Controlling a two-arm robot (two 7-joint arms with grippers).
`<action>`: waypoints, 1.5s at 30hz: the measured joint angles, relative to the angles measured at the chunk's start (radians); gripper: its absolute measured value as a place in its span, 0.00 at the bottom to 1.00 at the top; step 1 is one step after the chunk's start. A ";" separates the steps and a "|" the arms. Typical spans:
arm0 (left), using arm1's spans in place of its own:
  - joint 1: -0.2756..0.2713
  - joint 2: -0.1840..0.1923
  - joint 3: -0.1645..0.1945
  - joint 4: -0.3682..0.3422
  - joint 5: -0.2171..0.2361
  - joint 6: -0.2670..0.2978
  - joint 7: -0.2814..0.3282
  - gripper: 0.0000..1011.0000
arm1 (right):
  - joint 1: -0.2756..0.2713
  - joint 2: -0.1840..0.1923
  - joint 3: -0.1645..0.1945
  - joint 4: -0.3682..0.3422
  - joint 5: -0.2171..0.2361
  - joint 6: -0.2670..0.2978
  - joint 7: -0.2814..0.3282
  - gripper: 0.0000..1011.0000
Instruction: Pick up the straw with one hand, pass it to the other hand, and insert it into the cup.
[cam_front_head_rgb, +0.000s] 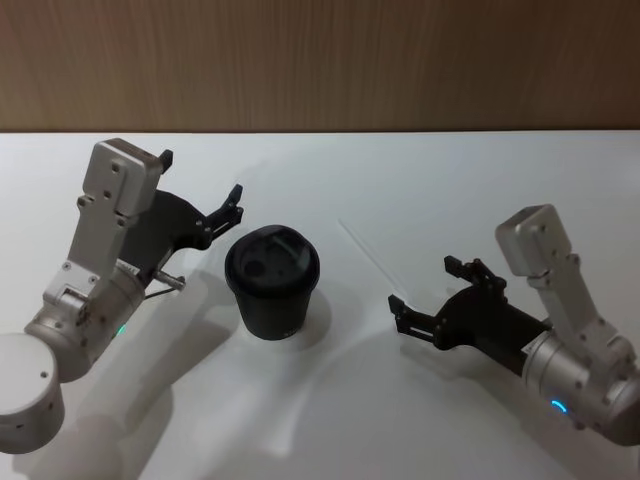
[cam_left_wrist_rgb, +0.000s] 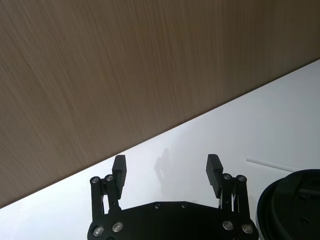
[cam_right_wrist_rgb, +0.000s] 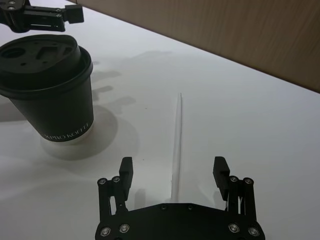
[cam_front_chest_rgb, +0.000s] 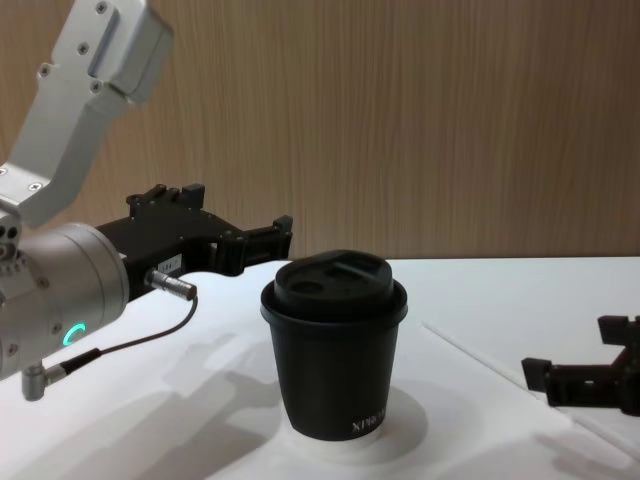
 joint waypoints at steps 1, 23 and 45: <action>0.000 0.000 0.000 0.000 0.000 0.000 0.000 0.99 | 0.004 -0.003 -0.002 0.005 -0.003 0.000 0.002 0.99; 0.000 0.000 0.000 0.000 0.000 0.000 0.000 0.99 | 0.035 -0.047 0.008 0.073 0.018 0.000 0.027 0.99; 0.000 0.000 0.000 0.000 0.000 0.000 0.000 0.99 | 0.017 -0.046 0.021 0.092 0.047 -0.005 0.027 0.99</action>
